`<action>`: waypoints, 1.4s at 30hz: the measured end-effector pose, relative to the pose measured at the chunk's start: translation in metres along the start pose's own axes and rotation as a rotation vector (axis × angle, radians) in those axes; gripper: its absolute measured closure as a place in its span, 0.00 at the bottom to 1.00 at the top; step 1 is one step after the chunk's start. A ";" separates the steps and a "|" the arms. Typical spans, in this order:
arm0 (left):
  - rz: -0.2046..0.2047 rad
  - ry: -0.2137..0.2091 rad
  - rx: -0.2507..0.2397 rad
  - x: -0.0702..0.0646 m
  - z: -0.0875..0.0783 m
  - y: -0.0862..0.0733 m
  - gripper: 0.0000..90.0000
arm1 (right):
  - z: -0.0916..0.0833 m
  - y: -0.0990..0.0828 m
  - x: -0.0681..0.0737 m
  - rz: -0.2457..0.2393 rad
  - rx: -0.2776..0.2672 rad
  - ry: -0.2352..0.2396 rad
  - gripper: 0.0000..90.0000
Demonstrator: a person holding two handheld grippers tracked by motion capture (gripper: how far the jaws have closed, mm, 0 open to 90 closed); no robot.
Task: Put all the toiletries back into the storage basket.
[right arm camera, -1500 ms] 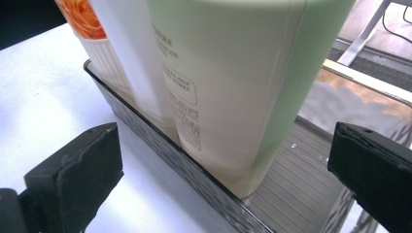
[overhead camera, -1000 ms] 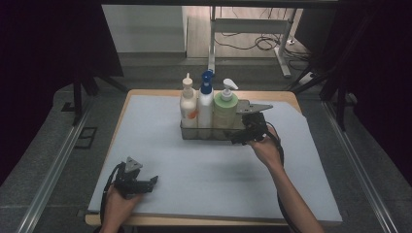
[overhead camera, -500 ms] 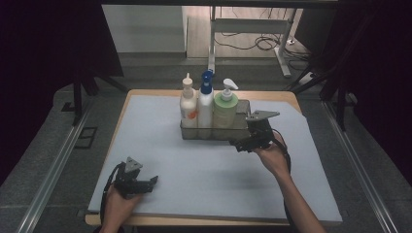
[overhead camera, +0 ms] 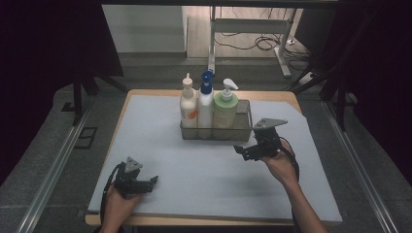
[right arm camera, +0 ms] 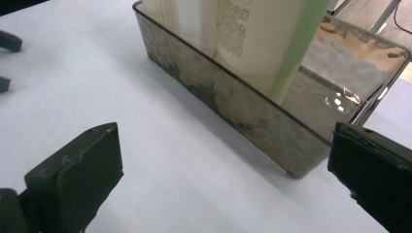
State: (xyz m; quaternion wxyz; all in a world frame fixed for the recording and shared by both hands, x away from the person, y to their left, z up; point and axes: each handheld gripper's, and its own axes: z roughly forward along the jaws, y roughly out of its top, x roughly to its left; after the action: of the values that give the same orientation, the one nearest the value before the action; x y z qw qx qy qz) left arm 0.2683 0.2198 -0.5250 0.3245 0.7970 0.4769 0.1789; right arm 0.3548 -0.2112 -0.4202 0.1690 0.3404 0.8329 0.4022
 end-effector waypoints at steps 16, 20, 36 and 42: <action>0.000 0.001 -0.001 0.000 0.000 0.000 0.14 | -0.031 -0.029 0.003 -0.003 0.010 -0.026 0.00; -0.004 0.001 -0.004 0.000 0.000 0.000 0.14 | -0.038 -0.038 0.003 0.000 0.012 -0.035 0.00; 0.003 0.001 0.001 0.000 0.000 0.000 0.14 | -0.045 -0.080 0.007 0.036 0.012 -0.064 0.00; 0.003 0.001 0.000 0.000 0.000 0.000 0.14 | -0.039 -0.098 0.010 0.049 0.018 -0.069 0.00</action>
State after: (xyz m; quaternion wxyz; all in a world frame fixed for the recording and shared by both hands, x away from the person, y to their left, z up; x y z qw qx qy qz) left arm 0.2683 0.2198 -0.5250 0.3238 0.7977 0.4759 0.1798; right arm 0.2840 -0.2694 -0.4725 0.1847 0.3759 0.8217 0.3866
